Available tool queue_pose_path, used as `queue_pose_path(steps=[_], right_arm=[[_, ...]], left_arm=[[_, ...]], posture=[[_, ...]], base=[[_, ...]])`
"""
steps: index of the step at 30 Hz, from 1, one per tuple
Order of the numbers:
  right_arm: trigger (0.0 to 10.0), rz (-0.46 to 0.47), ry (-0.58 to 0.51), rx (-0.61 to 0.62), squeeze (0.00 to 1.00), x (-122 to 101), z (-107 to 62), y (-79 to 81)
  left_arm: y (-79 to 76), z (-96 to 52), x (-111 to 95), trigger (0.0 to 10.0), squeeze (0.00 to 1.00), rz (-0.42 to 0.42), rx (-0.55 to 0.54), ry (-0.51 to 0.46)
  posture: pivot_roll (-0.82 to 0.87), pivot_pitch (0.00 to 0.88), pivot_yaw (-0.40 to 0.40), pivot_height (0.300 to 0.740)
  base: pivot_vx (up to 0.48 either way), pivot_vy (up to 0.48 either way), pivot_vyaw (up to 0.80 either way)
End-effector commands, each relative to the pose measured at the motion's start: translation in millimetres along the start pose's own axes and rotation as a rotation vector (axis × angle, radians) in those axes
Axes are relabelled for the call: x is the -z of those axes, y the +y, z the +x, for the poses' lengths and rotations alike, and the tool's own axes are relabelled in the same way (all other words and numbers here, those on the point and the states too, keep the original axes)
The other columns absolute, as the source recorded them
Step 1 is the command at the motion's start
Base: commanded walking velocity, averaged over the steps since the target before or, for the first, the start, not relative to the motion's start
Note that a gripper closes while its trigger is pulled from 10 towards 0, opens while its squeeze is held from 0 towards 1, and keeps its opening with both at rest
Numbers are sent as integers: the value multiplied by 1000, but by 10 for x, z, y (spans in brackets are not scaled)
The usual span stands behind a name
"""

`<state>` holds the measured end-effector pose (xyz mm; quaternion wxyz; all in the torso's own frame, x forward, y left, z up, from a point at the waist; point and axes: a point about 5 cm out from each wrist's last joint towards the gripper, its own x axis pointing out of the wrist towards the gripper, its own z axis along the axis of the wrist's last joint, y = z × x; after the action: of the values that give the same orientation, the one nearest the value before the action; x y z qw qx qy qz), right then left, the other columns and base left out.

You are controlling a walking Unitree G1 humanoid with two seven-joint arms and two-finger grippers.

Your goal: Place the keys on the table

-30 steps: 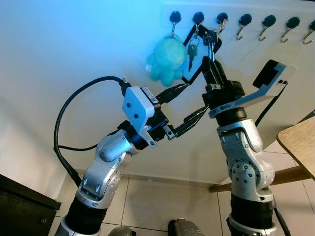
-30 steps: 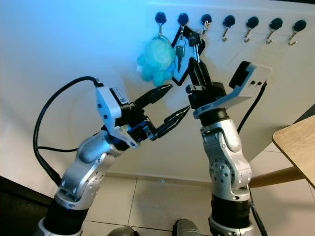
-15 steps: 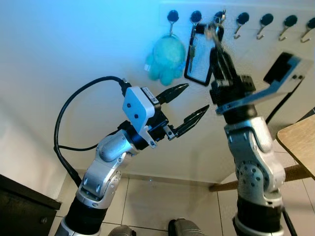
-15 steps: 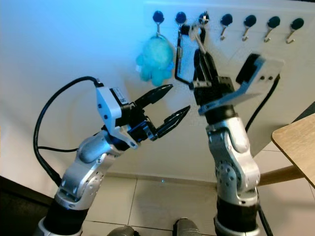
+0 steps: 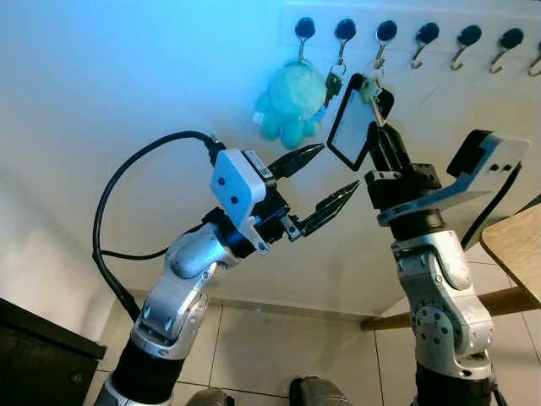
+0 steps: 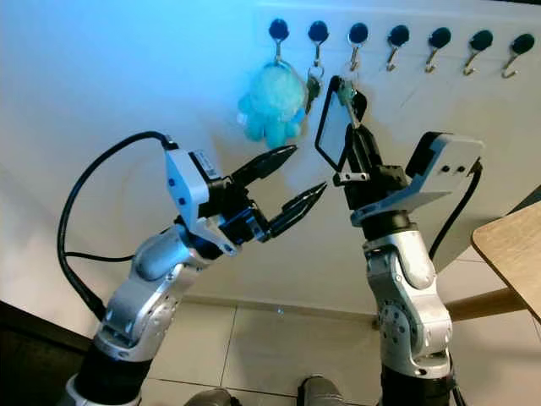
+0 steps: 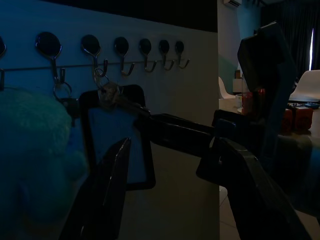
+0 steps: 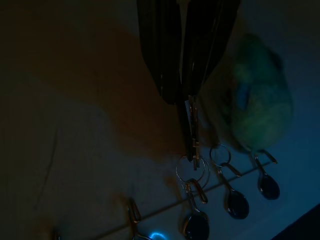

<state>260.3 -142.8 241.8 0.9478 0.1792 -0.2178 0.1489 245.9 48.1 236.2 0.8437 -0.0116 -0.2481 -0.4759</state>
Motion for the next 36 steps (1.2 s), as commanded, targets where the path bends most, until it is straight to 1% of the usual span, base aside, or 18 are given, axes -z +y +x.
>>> queue_pose_path(steps=[1, 2, 3, 4, 6, 7, 9, 11, 19, 24, 26, 28, 29, 30, 31, 32, 33, 36], right_arm=[[0, 38, -1, -85, 0, -47, -14, 126], [0, 74, -11, -158, 0, -101, -3, 231], [0, 74, -11, -158, 0, -101, -3, 231], [0, 95, -16, -195, 0, -132, 11, 295], [0, 108, -20, -210, 0, -152, 21, 324], [0, 134, -33, -245, 0, -201, 41, 382], [0, 141, -37, -256, 0, -215, 46, 398], [0, 189, -61, -307, 0, -300, 79, 479], [0, 205, -79, -329, 0, -358, 110, 511], [0, 215, -97, -241, 0, -399, 209, 414], [1412, 227, -95, -193, 0, -399, 257, 355], [1412, 231, -92, -181, 0, -401, 271, 338], [4157, 235, -89, -175, 0, -406, 291, 326], [4745, 237, -88, -176, 0, -412, 306, 323], [9176, 238, -86, -177, 0, -419, 320, 322], [9176, 238, -86, -177, 0, -419, 320, 322], [10000, 234, -84, -175, 0, -424, 333, 320], [10000, 230, -81, -173, 0, -425, 344, 320]], left_arm=[[-38, 1, 3, 10000, 0, 2, 19, 8], [-38, 3, 5, 10000, 0, 2, 20, 9], [-38, 3, 5, 10000, 0, 2, 20, 9], [-35, 0, 3, 10000, 0, 2, 20, 9], [-34, 1, 3, 10000, 0, 2, 21, 9], [-36, 4, 4, 10000, 0, 1, 22, 8], [-36, 5, 4, 10000, 0, 1, 22, 8], [-39, 6, 3, 10000, 0, 1, 24, 7], [-41, 7, 3, 10000, 0, 1, 26, 8], [-48, 6, 8, 10000, 0, 1, 30, 8], [-49, 7, 9, 10000, 0, 1, 32, 8], [-49, 8, 10, 10000, 0, 1, 32, 9], [-49, 9, 10, 10000, 0, 2, 33, 9], [-50, 8, 11, 10000, 0, 2, 33, 10], [-51, 8, 11, 10000, 0, 3, 33, 11], [-51, 8, 11, 10000, 0, 3, 33, 11], [-52, 4, 13, 10000, 0, 4, 33, 12], [-52, -3, 16, 10000, 0, 4, 33, 14]], posture=[[36, 130, 7, 740], [36, 130, 7, 740], [36, 130, 7, 740], [34, 130, 10, 740], [34, 130, 10, 740], [34, 129, 11, 740], [34, 129, 11, 740], [35, 125, 12, 740], [35, 124, 12, 740], [35, 116, 13, 740], [36, 117, 13, 740], [36, 118, 13, 740], [38, 120, 13, 740], [38, 120, 13, 740], [39, 122, 12, 740], [39, 122, 12, 740], [39, 122, 12, 740], [39, 122, 12, 740]], base=[[0, 0, 0], [0, 0, 0], [0, 0, 0], [0, 0, 0], [0, 0, 0], [0, 0, 0], [0, 0, 0], [0, 0, 0], [0, 0, 0], [0, 0, 0], [0, 0, 0], [0, 0, 0], [0, 0, 0], [0, 0, 0], [0, 0, 0], [0, 0, 0], [0, 0, 0], [0, 0, 0]])
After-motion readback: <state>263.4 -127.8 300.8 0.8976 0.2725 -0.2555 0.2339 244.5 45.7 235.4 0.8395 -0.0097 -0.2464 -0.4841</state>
